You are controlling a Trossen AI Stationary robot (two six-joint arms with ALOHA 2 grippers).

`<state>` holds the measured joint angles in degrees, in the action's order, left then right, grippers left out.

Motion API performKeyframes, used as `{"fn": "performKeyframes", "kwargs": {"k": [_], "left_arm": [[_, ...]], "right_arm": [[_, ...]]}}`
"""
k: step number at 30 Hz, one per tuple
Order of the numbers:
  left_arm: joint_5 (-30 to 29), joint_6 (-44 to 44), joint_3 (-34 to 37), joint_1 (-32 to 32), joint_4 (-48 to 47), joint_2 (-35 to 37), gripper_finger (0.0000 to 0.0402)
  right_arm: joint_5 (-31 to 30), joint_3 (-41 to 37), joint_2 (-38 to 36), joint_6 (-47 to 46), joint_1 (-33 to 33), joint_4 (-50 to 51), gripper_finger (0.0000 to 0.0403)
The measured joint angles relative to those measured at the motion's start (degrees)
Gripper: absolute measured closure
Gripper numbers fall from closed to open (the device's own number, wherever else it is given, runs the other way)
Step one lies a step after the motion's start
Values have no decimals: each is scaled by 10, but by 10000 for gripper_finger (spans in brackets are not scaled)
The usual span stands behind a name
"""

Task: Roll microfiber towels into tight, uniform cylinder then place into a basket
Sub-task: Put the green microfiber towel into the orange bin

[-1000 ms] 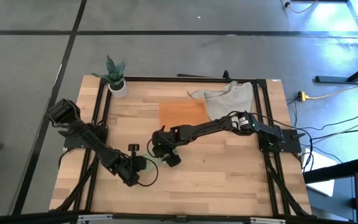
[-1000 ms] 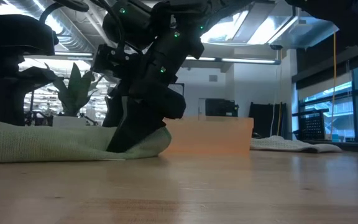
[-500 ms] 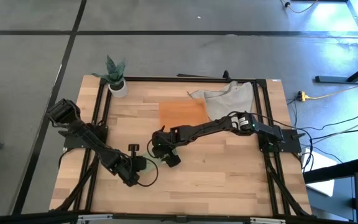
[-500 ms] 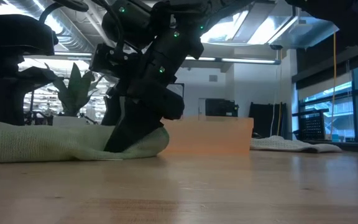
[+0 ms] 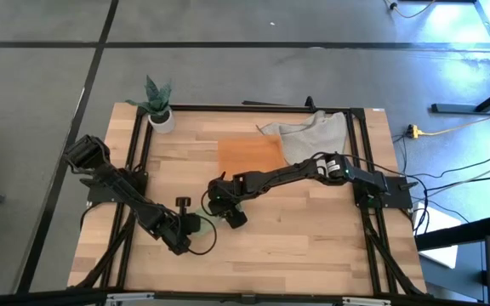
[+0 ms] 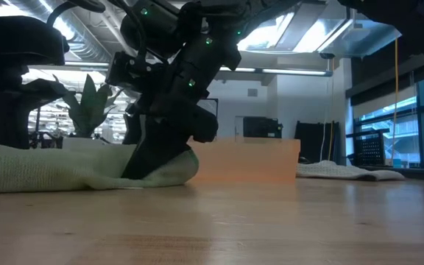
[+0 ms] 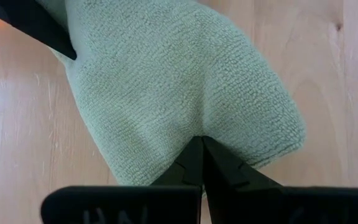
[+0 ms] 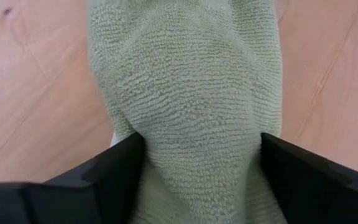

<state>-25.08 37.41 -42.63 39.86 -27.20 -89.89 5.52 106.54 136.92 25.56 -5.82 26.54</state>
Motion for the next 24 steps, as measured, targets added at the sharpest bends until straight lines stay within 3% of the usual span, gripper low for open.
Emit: {"fn": "performKeyframes", "kwargs": {"k": [8,13,20,24], "left_arm": [[-1,12,0,0,9,0,401],[-2,72,0,0,10,0,401],[-2,90,0,0,23,0,401],[-1,90,-18,0,21,0,401]], "right_arm": [[0,0,0,0,0,0,177],[-1,0,0,0,0,0,244],[-1,0,0,0,0,3,345],[0,0,0,0,0,8,355]]}}
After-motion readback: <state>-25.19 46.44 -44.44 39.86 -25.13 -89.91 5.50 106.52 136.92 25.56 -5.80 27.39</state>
